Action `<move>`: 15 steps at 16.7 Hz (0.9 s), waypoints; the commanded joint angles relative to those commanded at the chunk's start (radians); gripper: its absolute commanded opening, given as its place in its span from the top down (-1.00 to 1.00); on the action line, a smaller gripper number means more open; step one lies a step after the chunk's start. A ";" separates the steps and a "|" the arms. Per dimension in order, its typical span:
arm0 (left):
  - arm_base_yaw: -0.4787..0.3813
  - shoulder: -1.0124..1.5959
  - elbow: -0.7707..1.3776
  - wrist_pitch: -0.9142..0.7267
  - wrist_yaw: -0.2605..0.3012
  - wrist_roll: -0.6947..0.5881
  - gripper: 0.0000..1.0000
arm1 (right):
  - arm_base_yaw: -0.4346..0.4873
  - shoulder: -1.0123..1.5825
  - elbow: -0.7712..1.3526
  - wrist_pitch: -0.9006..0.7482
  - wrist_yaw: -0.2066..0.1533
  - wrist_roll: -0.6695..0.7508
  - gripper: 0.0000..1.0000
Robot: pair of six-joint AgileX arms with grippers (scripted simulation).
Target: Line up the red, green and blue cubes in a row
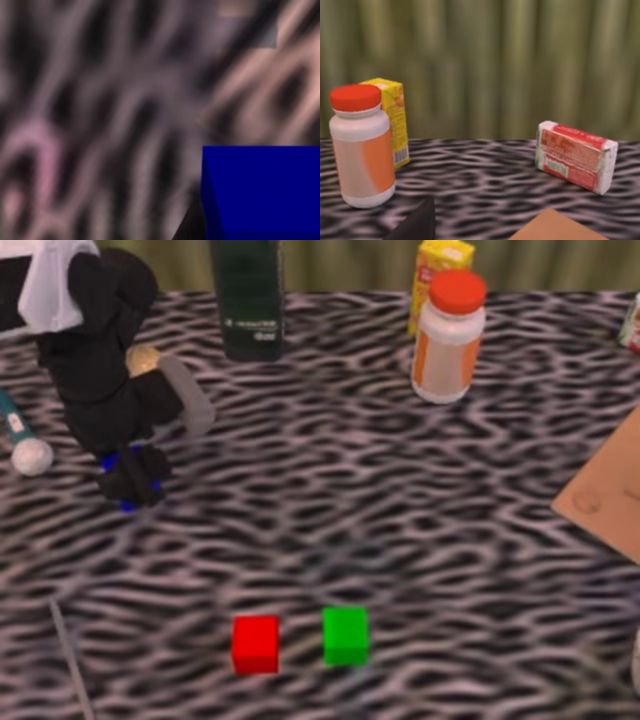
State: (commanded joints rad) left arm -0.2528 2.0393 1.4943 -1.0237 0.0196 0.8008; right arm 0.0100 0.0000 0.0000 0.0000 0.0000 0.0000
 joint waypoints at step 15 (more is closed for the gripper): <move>-0.755 0.218 0.423 -0.184 -0.005 -0.228 1.00 | 0.000 0.000 0.000 0.000 0.000 0.000 -1.00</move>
State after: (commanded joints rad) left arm -1.0075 2.2578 1.9175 -1.2077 0.0143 0.5726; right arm 0.0100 0.0000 0.0000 0.0000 0.0000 0.0000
